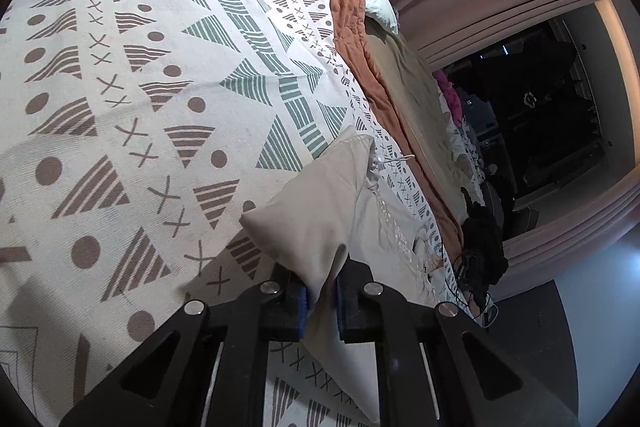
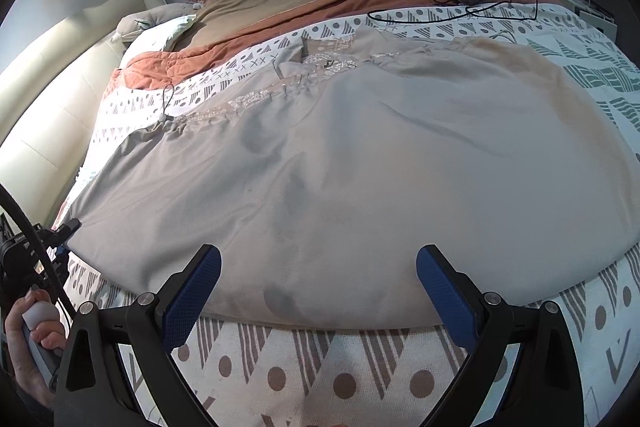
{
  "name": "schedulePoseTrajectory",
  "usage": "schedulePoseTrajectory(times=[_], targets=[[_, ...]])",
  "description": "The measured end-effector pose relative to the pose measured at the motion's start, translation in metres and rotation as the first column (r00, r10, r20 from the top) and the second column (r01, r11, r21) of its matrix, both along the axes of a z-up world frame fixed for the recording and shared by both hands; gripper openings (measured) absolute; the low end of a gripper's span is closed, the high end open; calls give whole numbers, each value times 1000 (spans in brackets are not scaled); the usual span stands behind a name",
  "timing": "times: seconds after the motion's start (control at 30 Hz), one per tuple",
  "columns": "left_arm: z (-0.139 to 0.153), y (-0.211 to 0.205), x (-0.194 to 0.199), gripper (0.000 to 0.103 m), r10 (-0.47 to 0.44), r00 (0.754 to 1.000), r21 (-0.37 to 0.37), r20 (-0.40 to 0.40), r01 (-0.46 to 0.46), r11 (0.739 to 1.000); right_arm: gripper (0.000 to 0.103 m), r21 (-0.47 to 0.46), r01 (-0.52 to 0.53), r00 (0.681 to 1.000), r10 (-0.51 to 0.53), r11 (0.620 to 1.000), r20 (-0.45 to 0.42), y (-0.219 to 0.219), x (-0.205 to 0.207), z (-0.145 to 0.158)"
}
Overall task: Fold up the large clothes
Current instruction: 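Lift the folded edge with the left tool and fold it over the jacket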
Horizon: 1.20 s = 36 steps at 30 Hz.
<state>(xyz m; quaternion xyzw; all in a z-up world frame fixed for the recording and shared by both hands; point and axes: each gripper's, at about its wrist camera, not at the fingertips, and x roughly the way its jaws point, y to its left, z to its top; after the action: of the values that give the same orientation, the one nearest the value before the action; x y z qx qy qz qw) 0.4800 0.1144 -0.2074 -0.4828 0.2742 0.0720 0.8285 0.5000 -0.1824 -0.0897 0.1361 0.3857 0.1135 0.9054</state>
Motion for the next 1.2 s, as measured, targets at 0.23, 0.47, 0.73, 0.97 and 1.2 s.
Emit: schedulePoseTrajectory(times=[0.23, 0.47, 0.73, 0.97, 1.2], targets=[[-8, 2, 7, 12, -51, 995, 8, -80, 52, 999, 98, 21, -36, 999, 36, 999, -4, -3, 1, 2], [-37, 3, 15, 38, -102, 971, -72, -215, 88, 993, 98, 33, -35, 999, 36, 999, -19, -10, 7, -2], [-38, -2, 7, 78, -107, 977, -112, -187, 87, 990, 98, 25, -37, 999, 38, 999, -26, -5, 7, -3], [-46, 6, 30, 78, -87, 985, -143, -147, 66, 987, 98, 27, -36, 999, 37, 999, -31, -4, 9, -4], [-43, 4, 41, 57, -101, 985, -90, -138, 89, 992, 98, 5, -1, 1000, 1, 1000, -25, -6, 20, -3]])
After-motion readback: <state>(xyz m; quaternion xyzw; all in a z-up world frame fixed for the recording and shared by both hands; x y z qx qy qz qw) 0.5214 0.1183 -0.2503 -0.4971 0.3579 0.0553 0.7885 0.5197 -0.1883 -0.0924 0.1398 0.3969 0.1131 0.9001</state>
